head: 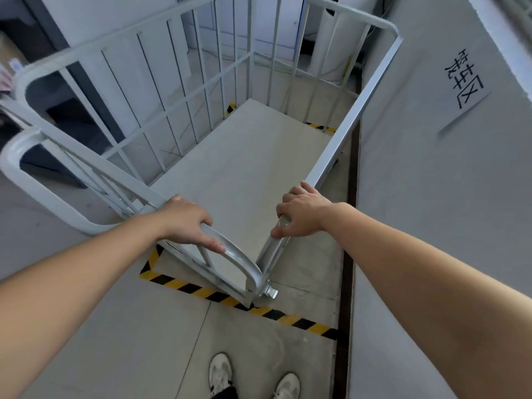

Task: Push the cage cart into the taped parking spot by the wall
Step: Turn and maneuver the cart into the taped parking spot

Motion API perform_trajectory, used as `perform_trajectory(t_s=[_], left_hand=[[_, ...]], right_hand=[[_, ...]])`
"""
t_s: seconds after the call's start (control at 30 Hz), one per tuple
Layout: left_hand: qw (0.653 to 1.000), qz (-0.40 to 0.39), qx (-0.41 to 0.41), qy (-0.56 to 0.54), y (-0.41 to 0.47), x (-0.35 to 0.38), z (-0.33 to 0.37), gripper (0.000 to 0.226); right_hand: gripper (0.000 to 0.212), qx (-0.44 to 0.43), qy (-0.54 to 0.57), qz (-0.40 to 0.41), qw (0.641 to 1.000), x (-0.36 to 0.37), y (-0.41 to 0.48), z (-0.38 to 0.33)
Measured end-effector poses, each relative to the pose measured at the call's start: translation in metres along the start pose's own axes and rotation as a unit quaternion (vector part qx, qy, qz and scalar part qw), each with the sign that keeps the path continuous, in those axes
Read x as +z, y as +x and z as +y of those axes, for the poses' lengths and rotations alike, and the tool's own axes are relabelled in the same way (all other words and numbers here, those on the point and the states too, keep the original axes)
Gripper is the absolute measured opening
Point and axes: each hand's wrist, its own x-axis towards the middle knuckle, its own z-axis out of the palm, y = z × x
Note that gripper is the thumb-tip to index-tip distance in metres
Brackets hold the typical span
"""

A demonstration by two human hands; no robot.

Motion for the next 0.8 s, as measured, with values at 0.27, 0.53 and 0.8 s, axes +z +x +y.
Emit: perform_trajectory(t_s=[0.27,0.53,0.8], left_hand=[[0.999,0.002,0.031,0.005,0.008,0.005,0.011,0.083],[0.999,-0.005,0.047,0.001,0.007,0.002,0.014,0.066],[0.999,0.007,0.049,0.013,0.009,0.005,0.012,0.083]], right_hand=[[0.062,0.003,0.007,-0.005,1.000,0.003,-0.008,0.011],[0.061,0.009,0.022,0.001,1.000,0.005,-0.010,0.009],[0.061,0.005,0.020,-0.005,1.000,0.004,-0.011,0.009]])
